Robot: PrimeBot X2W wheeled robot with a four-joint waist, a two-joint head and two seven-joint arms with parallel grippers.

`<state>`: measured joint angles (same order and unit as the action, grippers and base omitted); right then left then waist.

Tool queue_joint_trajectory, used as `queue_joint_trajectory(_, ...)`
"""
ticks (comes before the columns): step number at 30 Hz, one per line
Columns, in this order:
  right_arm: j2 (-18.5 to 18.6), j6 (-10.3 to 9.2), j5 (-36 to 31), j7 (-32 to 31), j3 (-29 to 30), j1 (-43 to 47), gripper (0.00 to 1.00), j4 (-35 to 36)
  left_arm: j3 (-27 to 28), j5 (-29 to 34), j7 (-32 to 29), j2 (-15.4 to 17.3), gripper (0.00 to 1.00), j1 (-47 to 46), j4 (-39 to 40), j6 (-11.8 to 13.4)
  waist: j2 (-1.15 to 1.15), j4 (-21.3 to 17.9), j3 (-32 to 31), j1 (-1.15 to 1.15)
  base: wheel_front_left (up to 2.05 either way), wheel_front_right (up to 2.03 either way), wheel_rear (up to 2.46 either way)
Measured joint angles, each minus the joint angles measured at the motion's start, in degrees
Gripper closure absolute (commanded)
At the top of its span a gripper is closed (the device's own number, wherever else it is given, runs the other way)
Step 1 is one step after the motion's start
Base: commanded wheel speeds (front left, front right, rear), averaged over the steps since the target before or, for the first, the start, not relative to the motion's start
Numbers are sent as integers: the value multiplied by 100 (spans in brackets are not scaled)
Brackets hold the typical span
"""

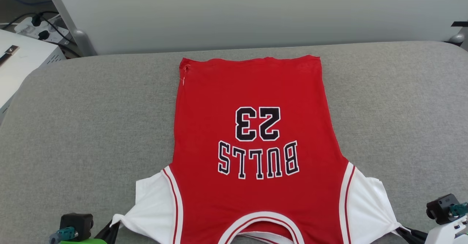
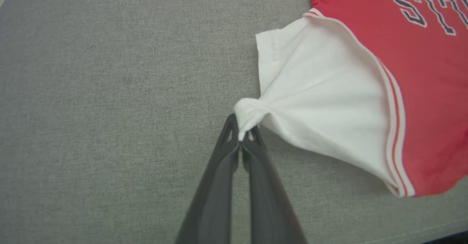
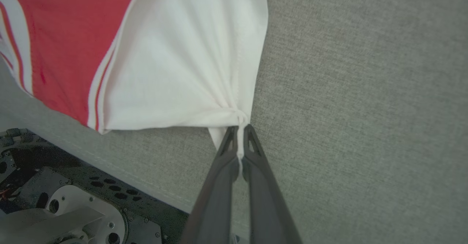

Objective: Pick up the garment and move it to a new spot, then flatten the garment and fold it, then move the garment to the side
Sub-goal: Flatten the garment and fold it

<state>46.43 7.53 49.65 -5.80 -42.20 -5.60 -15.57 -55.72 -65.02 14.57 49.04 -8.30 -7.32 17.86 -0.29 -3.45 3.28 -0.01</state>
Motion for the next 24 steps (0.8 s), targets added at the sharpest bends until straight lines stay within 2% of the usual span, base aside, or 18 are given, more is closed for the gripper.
queue_joint_trajectory(1, -25, 0, 0, -75, 97, 57, 100, 25, -3, 2, -1, -3, 100, -2, 24, 12, 0, 6, 10, 0, 0, 0, 0)
queue_joint_trajectory(2, -54, 0, -1, -159, 175, 101, 84, 74, -15, 14, -1, -7, 100, -4, 45, 14, 0, 13, 21, 0, 0, 0, 0)
queue_joint_trajectory(3, -84, 0, -9, -212, 231, 121, 38, 104, -25, 31, -2, -9, 100, -8, 57, 25, 0, 17, 34, 0, 0, 0, 0)
queue_joint_trajectory(4, -120, 0, -46, -269, 316, 145, 6, 144, -37, 76, -8, -14, 100, -18, 69, 40, 0, 24, 52, 0, 0, 0, 0)
queue_joint_trajectory(5, -142, 0, -89, -323, 390, 163, 0, 177, -51, 130, -12, -20, 100, -30, 81, 47, 0, 31, 66, 0, 0, 0, 0)
queue_joint_trajectory(10, -126, 0, -312, -524, 992, 186, 0, 453, -32, 286, -26, -60, 100, -185, 211, 80, 0, 82, 172, 0, 0, 0, 0)
queue_joint_trajectory(16, 101, 0, -586, -732, 2164, -143, 0, 1007, 129, 589, -14, -113, 100, -450, 549, 230, 0, 198, 420, 0, 0, 0, 0)
queue_joint_trajectory(18, 168, 0, -734, -901, 2747, -616, 0, 1278, 229, 724, 2, -161, 100, -577, 760, 322, 0, 288, 590, 0, 0, 0, 0)
queue_joint_trajectory(24, 67, 0, -889, -1674, 3378, -1959, 0, 1563, 378, 1069, 4, -283, 100, -868, 980, 355, 0, 504, 1031, 0, 0, 0, 0)
